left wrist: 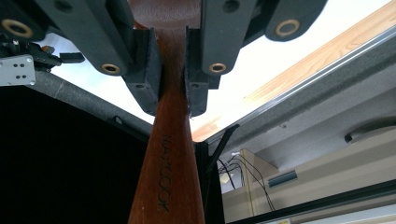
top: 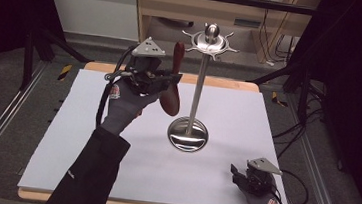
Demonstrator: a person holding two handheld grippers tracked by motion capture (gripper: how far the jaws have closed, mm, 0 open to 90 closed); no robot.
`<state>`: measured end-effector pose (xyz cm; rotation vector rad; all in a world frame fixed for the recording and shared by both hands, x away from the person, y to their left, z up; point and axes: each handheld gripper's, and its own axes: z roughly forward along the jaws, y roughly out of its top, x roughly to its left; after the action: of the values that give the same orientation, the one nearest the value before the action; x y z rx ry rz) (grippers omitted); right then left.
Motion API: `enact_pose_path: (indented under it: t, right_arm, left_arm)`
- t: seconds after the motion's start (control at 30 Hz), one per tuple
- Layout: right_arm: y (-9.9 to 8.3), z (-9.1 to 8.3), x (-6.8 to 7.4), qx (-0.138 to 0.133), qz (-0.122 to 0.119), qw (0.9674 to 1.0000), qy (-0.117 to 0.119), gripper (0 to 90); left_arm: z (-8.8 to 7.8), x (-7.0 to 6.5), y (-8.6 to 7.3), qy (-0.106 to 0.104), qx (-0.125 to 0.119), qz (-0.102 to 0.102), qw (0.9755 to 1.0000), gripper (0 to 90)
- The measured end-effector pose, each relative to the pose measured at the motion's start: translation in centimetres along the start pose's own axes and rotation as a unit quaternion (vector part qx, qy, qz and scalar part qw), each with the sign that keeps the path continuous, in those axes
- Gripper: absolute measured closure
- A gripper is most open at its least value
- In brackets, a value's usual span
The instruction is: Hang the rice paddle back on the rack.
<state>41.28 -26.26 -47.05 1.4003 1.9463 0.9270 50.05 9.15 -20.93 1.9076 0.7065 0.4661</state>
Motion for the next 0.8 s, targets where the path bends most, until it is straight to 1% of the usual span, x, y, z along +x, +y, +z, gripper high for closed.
enact_pose_path:
  t: [0.5, 0.8]
  right_arm:
    - [0.03, 0.01, 0.05, -0.001, 0.000, 1.0000, 0.002, 37.0]
    - [0.04, -0.06, 0.05, -0.001, 0.003, 1.0000, 0.004, 37.0]
  left_arm:
    - [0.54, 0.07, 0.21, 0.003, 0.006, 0.001, 1.0000, 77.4]
    - [0.93, 0.01, 0.34, 0.001, 0.007, 0.001, 1.0000, 77.4]
